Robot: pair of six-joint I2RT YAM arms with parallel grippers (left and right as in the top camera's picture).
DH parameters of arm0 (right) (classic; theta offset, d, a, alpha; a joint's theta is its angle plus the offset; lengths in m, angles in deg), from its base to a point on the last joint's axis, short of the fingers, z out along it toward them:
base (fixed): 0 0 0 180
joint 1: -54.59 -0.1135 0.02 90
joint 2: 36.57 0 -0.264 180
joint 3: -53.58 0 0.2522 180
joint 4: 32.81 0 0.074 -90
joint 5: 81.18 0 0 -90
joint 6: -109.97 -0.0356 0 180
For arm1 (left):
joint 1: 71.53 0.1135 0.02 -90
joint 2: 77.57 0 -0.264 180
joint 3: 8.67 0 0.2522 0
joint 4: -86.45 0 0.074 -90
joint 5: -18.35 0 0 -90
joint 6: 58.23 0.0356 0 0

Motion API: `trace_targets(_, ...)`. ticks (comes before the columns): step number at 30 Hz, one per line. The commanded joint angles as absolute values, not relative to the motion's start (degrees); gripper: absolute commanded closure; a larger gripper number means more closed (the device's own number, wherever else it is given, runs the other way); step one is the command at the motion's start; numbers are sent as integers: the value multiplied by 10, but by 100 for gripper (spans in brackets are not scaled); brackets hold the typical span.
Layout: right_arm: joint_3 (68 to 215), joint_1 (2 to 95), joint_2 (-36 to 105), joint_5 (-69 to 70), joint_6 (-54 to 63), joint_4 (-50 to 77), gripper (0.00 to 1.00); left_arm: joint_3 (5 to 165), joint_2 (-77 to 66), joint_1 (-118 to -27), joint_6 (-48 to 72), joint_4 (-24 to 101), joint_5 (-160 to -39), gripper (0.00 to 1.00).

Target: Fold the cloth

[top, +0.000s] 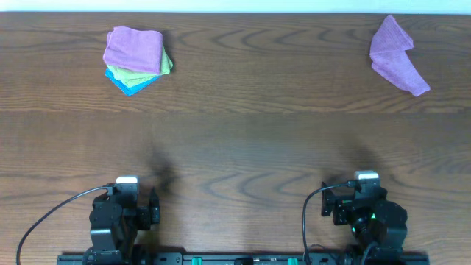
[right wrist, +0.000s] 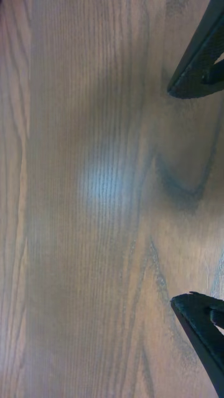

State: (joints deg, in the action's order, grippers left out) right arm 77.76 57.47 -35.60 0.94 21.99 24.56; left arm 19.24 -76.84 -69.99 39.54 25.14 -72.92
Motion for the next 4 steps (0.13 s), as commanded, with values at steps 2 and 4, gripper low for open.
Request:
trace_targets(2,769,575,-363,7,228,244,1,189,-774,-701,410,217,-727,5)
trace_targets(4,769,575,-363,7,228,244,1,189,-774,-701,410,217,-727,5)
